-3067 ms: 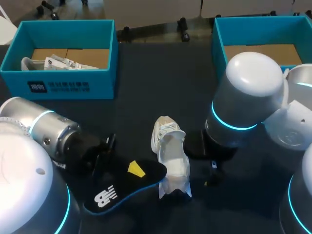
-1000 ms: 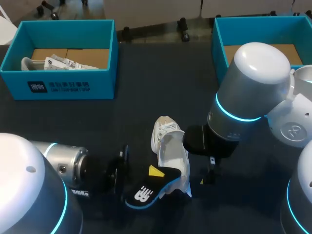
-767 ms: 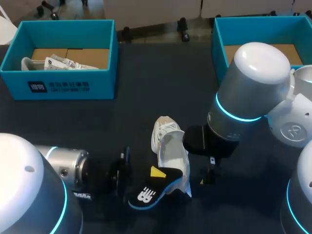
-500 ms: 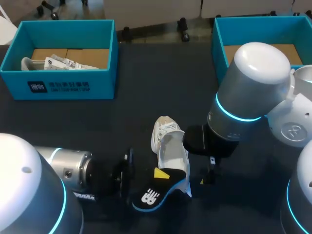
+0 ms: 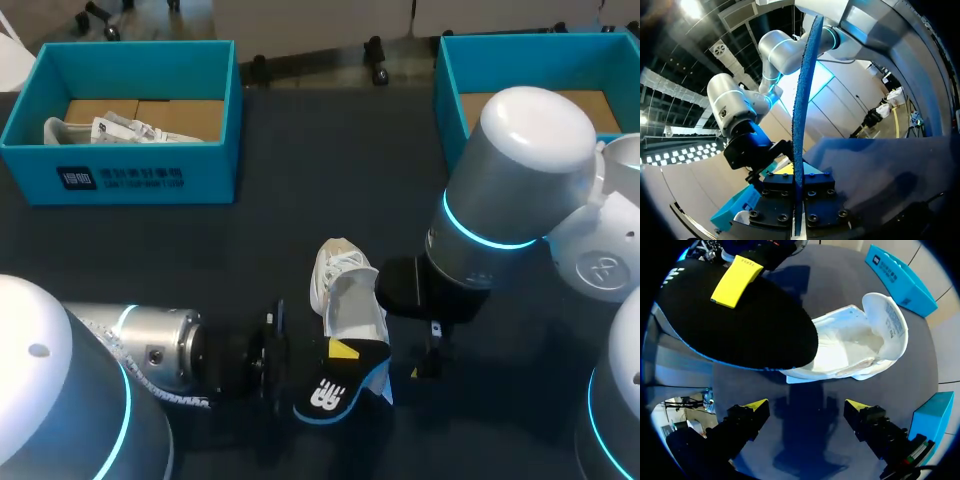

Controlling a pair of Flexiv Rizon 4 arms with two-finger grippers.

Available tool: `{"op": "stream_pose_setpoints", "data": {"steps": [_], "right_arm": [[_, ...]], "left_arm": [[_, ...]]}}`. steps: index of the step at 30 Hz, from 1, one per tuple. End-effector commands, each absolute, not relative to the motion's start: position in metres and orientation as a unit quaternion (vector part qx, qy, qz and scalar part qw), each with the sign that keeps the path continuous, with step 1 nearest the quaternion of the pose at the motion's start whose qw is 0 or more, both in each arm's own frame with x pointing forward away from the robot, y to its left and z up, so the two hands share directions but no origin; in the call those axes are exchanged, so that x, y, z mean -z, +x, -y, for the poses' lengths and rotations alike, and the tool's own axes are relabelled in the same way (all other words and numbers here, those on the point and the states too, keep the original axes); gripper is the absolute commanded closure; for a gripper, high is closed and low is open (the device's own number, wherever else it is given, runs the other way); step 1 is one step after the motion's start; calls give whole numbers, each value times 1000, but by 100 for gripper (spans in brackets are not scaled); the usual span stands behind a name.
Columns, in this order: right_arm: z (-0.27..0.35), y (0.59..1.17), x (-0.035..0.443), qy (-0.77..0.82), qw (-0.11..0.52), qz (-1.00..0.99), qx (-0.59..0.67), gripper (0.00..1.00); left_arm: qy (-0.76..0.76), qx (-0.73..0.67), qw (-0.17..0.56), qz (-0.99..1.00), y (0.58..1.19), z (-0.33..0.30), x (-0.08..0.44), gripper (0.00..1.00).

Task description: Take the shoe out of the shoebox, open the shoe tongue, remove and reinsert the insole, then place the shoe into the shoebox

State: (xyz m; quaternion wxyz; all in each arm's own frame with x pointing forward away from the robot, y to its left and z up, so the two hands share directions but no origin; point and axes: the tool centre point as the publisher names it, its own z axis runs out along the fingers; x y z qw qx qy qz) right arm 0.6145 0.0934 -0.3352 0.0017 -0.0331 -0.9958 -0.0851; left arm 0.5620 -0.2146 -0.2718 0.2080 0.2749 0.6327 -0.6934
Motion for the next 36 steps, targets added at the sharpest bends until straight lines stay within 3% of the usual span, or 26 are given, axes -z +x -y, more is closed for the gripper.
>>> {"op": "stream_pose_setpoints", "data": {"steps": [1,36], "right_arm": [[-94,614,337,-33,1,996,86,0],[-94,614,337,-33,1,996,86,0]], "left_arm": [[266,691,210,-639,564,222,276,100],[234,665,233,-670,587,230,301,100]]}}
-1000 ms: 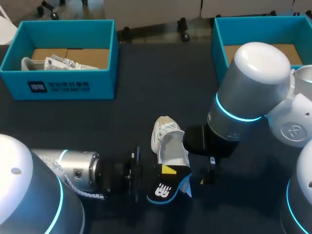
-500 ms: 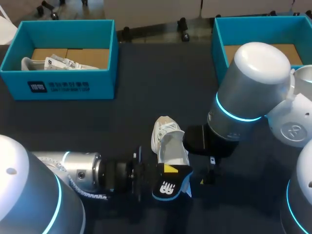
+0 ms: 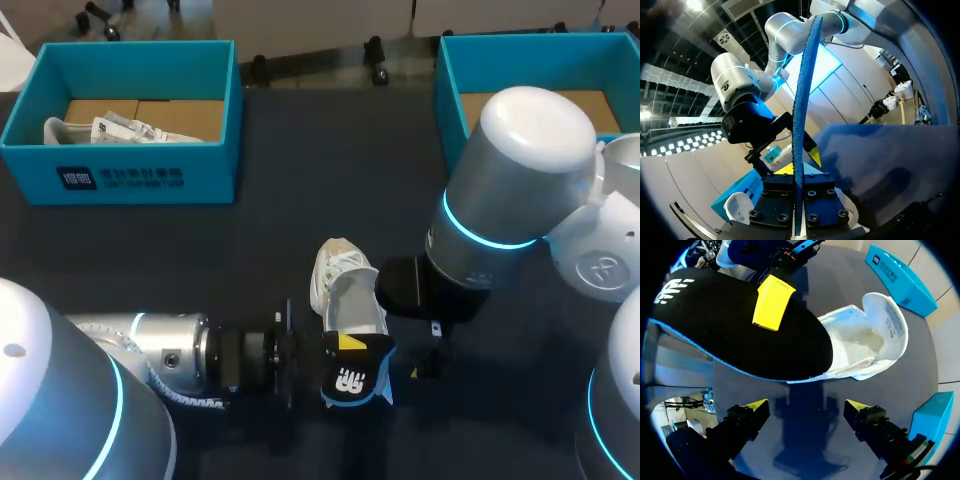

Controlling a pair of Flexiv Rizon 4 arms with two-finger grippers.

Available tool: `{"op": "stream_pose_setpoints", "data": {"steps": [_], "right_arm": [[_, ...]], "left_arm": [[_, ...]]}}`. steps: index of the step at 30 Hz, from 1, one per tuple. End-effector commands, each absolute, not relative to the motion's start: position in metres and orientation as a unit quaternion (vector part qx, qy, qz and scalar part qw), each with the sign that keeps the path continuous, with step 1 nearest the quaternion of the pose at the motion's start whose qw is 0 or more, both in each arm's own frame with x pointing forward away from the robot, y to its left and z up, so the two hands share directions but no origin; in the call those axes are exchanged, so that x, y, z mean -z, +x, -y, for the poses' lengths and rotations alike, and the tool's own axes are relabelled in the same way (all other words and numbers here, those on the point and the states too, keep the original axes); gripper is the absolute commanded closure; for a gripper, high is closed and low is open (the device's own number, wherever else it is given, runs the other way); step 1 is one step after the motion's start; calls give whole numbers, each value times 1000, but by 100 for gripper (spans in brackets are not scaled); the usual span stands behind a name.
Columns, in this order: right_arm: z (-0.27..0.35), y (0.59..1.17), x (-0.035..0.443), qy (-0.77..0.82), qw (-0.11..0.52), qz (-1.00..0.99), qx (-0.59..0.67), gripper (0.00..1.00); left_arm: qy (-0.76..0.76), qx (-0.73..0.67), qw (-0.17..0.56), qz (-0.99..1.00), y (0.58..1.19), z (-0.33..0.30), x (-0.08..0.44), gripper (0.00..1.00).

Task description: Take the shoe out of the shoebox, open the shoe tongue, remove and reinsert the insole, then place the shoe into the shoebox

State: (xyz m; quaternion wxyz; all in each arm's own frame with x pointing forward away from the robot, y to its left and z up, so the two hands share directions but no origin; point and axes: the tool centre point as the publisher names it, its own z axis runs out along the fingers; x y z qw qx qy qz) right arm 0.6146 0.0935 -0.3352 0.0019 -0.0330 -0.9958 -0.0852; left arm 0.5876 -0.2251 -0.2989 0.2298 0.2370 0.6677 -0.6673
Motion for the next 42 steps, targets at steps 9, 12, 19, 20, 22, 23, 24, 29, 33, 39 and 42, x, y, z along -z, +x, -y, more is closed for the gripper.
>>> {"op": "stream_pose_setpoints", "data": {"steps": [9,12,19,20,22,23,24,29,33,39,42], "right_arm": [[-94,614,337,-33,1,996,86,0],[-94,614,337,-33,1,996,86,0],[-94,614,337,-33,1,996,86,0],[-94,614,337,-33,1,996,86,0],[-94,614,337,-33,1,996,86,0],[-94,614,337,-33,1,996,86,0],[-94,614,337,-33,1,996,86,0],[-94,614,337,-33,1,996,86,0],[-94,614,337,-33,1,996,86,0],[-94,614,337,-33,1,996,86,0],[-94,614,337,-33,1,996,86,0]], "left_arm": [[221,657,243,-678,595,234,302,100],[218,654,247,-681,599,234,302,100],[219,645,247,-689,603,234,304,100],[220,644,247,-690,604,234,304,100],[223,640,248,-692,605,234,306,100],[224,639,248,-693,605,233,307,100],[224,639,248,-693,606,233,307,100],[223,631,248,-701,611,231,314,100],[219,627,247,-706,614,231,319,100],[218,621,244,-712,618,229,325,100],[219,617,243,-716,620,229,329,100]]}}
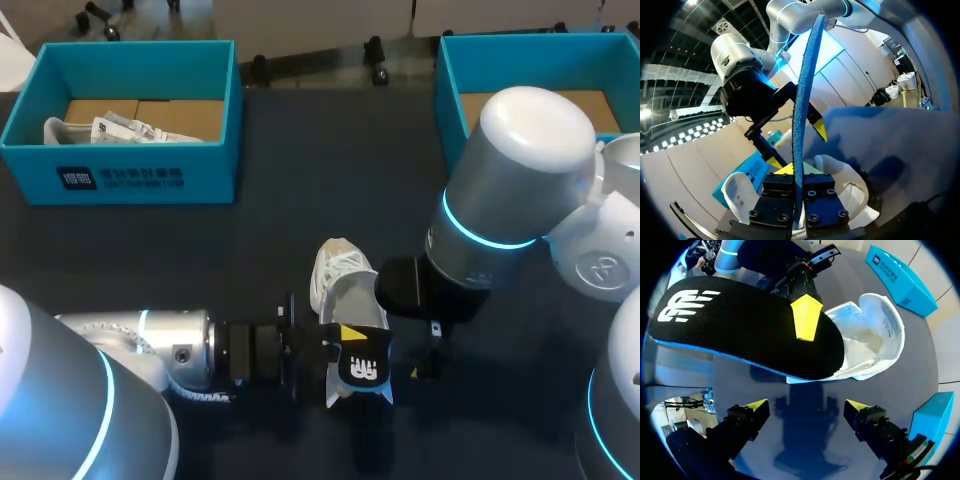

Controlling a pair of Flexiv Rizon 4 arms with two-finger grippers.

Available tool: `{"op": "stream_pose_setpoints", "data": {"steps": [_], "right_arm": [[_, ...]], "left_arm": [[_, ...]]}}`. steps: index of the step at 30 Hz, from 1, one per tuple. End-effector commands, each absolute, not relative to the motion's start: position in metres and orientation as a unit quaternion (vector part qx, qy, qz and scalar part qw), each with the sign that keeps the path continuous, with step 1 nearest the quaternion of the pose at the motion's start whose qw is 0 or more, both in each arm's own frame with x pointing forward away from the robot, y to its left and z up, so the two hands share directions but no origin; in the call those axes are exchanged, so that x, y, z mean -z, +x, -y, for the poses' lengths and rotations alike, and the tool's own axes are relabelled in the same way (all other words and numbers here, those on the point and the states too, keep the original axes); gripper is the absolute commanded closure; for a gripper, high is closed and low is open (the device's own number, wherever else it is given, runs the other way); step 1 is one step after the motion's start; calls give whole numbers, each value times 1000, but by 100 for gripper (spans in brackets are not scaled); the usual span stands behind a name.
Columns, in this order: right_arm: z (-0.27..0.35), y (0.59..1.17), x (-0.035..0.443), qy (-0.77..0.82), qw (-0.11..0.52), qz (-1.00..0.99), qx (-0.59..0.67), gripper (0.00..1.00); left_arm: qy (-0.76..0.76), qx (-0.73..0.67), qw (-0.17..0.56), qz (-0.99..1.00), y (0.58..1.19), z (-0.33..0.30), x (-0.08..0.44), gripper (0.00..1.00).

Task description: Take the shoe out of the shoebox, open the shoe tongue, remove and reinsert the insole, then place the shoe into the shoebox

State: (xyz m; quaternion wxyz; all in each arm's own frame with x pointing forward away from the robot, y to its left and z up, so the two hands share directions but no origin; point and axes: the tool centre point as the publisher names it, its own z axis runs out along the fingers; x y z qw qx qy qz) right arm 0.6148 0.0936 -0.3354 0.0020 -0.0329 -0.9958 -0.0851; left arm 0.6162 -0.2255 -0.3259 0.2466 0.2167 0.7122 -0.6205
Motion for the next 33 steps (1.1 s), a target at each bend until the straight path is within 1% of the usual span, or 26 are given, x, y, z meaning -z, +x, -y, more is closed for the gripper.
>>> {"op": "stream_pose_setpoints", "data": {"steps": [1,11,17,33], "right_arm": [[-94,614,337,-33,1,996,86,0],[-94,614,337,-33,1,996,86,0],[-94,614,337,-33,1,996,86,0],[-94,614,337,-33,1,996,86,0]], "left_arm": [[219,616,242,-717,621,229,330,100],[221,599,256,-726,632,231,340,100],[217,579,279,-735,641,233,345,100],[206,570,279,-744,645,227,345,100]]}}
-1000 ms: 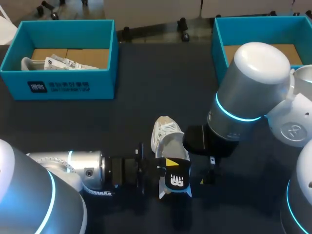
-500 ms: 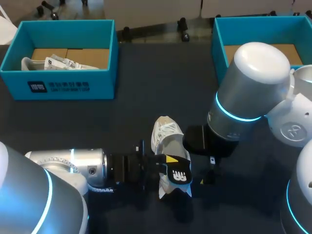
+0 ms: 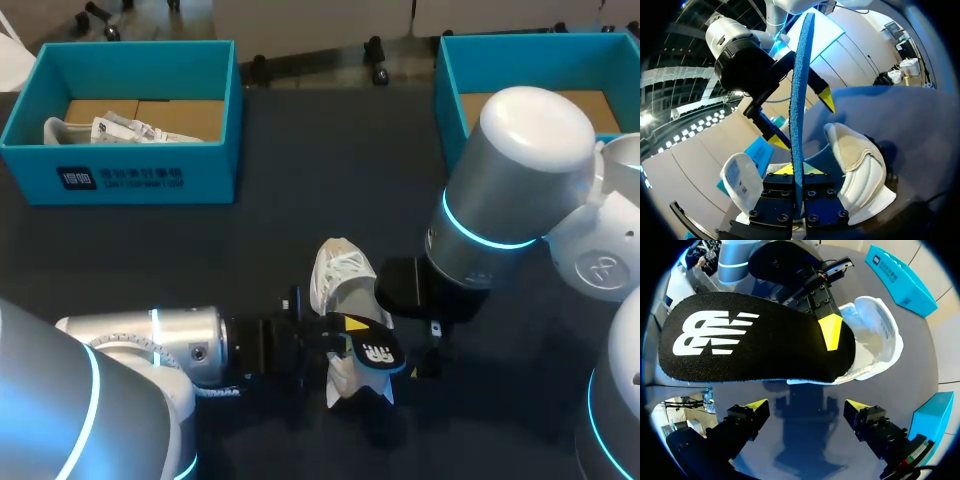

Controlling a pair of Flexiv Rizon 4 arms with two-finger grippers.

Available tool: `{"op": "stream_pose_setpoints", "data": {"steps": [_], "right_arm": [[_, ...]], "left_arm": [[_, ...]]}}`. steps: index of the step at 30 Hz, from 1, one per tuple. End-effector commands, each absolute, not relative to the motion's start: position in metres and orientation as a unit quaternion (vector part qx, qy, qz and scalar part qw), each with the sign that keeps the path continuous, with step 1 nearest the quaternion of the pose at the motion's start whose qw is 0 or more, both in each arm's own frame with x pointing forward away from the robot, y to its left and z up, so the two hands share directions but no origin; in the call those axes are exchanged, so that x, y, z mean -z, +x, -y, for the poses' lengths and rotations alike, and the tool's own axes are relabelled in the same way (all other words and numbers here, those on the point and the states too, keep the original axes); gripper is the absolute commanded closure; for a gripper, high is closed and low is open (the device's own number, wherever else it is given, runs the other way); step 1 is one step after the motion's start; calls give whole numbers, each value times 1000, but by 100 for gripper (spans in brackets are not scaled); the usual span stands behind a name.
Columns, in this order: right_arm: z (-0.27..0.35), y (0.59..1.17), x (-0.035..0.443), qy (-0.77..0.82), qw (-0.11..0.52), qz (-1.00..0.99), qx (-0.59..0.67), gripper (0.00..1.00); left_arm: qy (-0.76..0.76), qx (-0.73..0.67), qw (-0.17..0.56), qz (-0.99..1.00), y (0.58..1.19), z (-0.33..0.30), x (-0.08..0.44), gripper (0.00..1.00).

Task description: Take the shoe out of the shoebox, open the shoe tongue, remove and reinsert the insole, then place the shoe into the shoebox

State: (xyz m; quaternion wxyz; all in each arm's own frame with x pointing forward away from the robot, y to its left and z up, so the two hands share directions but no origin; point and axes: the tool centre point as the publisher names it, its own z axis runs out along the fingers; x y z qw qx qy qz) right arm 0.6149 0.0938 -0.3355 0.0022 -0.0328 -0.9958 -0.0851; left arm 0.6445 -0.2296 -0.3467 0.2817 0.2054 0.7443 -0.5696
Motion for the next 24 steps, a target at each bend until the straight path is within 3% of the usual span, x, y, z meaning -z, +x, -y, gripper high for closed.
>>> {"op": "stream_pose_setpoints", "data": {"steps": [1,4,9,15,24], "right_arm": [[-94,614,337,-33,1,996,86,0],[-94,614,337,-33,1,996,86,0],[-94,614,337,-33,1,996,86,0],[-94,614,337,-33,1,996,86,0],[-94,614,337,-33,1,996,86,0]], "left_arm": [[206,571,279,-744,645,226,345,100],[205,573,277,-743,644,224,342,100],[208,580,272,-739,643,222,338,78],[212,588,269,-733,637,222,332,72],[227,610,253,-716,626,223,321,71]]}}
